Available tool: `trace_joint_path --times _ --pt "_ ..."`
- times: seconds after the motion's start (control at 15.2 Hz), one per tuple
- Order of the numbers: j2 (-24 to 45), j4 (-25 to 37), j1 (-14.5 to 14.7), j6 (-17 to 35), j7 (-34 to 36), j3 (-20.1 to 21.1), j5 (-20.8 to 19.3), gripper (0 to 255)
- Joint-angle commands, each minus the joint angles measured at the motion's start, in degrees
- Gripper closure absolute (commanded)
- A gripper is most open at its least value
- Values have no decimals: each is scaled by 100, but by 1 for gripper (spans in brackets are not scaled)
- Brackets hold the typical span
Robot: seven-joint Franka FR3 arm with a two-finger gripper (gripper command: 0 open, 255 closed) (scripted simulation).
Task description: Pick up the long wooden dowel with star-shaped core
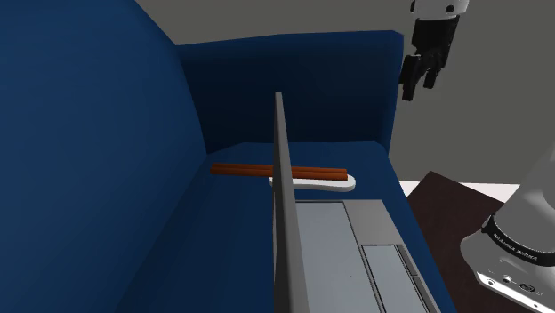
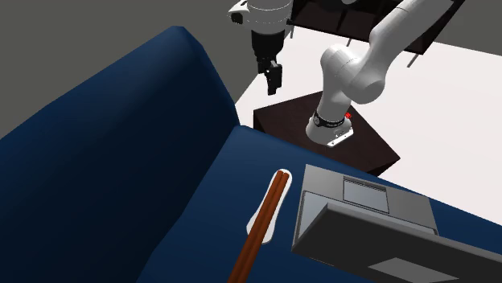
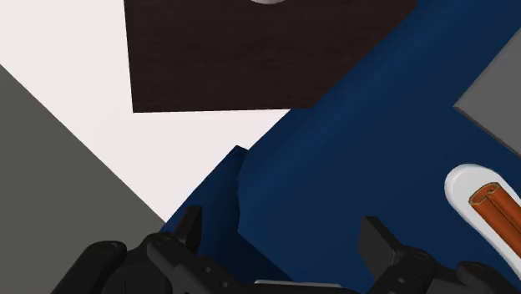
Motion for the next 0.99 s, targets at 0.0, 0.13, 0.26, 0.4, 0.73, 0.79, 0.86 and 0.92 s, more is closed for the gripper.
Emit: trace_joint_path --times 0.0,0.13,0.26,0.4,0.73,0.79,0.86,0.92 --pt "0 0 0 0 0 0 0 0" --pt "329 81 154 275 -115 78 88 0" --pt "659 180 303 534 -234 160 172 0" --pt "989 297 448 776 -354 244 249 0" --pt "1804 660 787 1307 -657 473 415 0" --pt "1963 743 850 1400 -717 522 442 0" --pt "2122 829 912 1489 -777 572 467 0" --pt "2279 918 972 1574 -836 624 490 0"
